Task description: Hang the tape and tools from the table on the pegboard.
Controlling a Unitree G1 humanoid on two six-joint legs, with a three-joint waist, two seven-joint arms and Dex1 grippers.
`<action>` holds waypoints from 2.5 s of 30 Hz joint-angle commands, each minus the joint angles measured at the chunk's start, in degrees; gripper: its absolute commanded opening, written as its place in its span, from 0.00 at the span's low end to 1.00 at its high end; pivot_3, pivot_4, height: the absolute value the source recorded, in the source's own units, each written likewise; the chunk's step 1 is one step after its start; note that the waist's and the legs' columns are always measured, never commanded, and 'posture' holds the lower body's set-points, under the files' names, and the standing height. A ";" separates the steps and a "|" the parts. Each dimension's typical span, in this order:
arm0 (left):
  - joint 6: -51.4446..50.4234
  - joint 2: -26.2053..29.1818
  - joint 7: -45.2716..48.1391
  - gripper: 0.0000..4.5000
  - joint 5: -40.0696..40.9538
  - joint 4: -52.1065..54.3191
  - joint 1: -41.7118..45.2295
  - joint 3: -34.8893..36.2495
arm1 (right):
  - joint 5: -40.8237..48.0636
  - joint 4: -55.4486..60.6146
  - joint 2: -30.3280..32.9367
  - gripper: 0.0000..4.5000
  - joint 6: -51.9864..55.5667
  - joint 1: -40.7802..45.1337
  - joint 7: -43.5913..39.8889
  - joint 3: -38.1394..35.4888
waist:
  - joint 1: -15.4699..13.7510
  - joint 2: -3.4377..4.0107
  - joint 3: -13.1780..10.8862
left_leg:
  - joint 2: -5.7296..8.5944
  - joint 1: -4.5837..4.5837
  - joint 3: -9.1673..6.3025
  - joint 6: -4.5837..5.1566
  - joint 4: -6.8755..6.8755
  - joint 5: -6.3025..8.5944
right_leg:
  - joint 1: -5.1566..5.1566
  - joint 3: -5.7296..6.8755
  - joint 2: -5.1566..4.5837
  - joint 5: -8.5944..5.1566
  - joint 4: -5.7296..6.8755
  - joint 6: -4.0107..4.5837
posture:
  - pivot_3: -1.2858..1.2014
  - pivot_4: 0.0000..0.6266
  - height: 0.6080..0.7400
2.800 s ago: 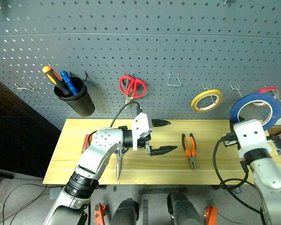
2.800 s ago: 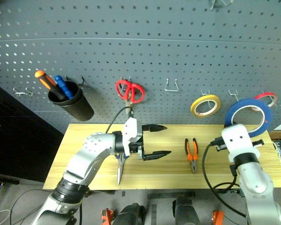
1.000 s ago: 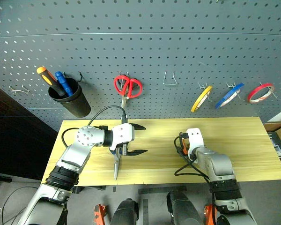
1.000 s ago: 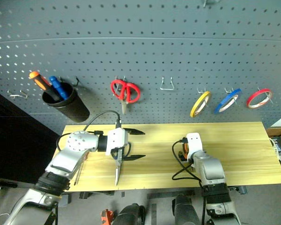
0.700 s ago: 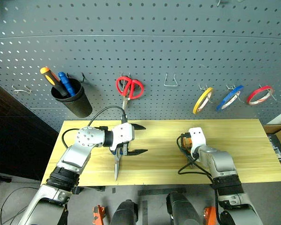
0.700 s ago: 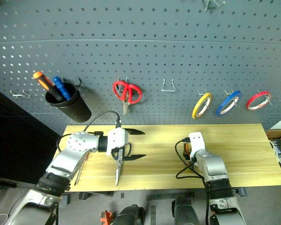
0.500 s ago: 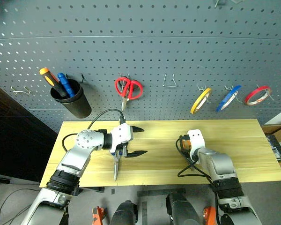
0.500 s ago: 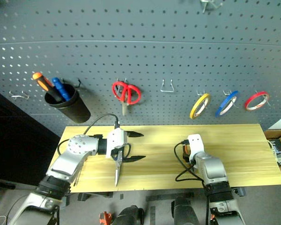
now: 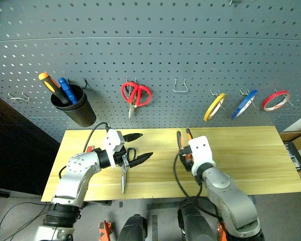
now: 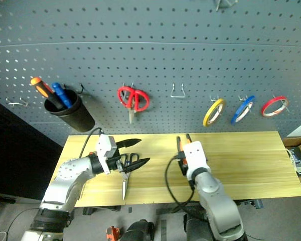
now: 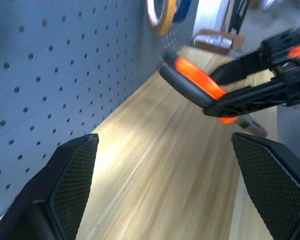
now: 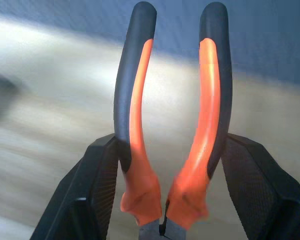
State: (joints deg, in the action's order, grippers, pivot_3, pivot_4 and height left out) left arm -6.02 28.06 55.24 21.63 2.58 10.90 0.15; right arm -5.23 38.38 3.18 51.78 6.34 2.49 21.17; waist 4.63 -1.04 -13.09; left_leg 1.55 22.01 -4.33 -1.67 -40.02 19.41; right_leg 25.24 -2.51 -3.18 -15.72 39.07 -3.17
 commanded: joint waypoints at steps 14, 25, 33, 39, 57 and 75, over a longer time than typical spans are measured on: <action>0.90 -0.18 -4.61 1.00 0.79 8.07 -2.03 2.04 | -4.16 -19.70 -2.46 0.63 -26.43 35.66 -0.52 -8.26 | 0.10 -0.02 0.01 | -0.11 -0.10 -0.02 -0.19 0.10 -0.14 | 0.02 0.21 0.08 0.13 0.00 0.21 | 0.52 0.31 1.00; 1.55 -1.22 -4.86 1.00 0.00 6.50 0.27 0.55 | -7.79 -35.33 -0.05 0.63 -43.40 36.57 0.55 -8.00 | -0.05 -0.04 0.06 | -0.12 -0.10 0.00 -0.20 0.10 -0.15 | 0.02 0.22 0.08 0.14 0.00 0.21 | 0.53 0.30 1.00; 2.78 -2.59 -5.39 1.00 -1.08 4.43 2.77 -0.08 | -8.98 -39.00 0.05 0.63 -50.49 33.57 2.07 -9.80 | 0.20 -0.05 0.14 | -0.14 -0.11 0.10 -0.21 0.07 -0.15 | 0.04 0.19 0.08 0.14 0.05 0.21 | 0.53 0.29 1.00; 2.98 -3.12 -5.61 1.00 -0.93 4.23 3.57 0.49 | -8.09 -33.74 -1.64 0.63 -47.31 37.00 -0.97 -10.20 | 0.30 -0.04 0.15 | -0.19 -0.15 0.14 -0.23 0.04 -0.17 | 0.11 0.19 0.09 0.15 0.26 0.23 | 0.52 0.29 1.00; 1.63 -6.67 -9.24 1.00 -1.45 4.76 5.99 -0.64 | -11.94 -59.16 2.24 0.63 -65.74 42.02 3.78 -11.17 | 0.16 -0.10 0.34 | -0.13 -0.21 0.22 -0.22 -0.10 -0.19 | 0.06 0.17 0.08 0.15 0.42 0.23 | 0.53 0.29 1.00; -6.60 -3.71 -12.40 1.00 -3.26 5.10 2.62 -1.09 | -0.62 -29.16 0.67 0.97 -33.70 22.07 -9.79 -13.90 | -0.39 -0.20 0.87 | -0.17 -0.35 0.10 -0.26 -0.02 -0.31 | -0.06 0.20 0.09 0.17 0.55 0.26 | 0.52 0.33 1.00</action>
State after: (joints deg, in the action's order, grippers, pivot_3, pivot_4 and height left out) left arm -11.34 23.50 43.10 18.70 5.30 13.93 -0.83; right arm -7.53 2.89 3.60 12.82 28.48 -5.51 8.25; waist 4.25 -1.24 -12.22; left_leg 1.40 21.68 -4.22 -1.93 -40.04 19.10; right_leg 25.20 -2.32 -3.09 -15.55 39.62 -2.91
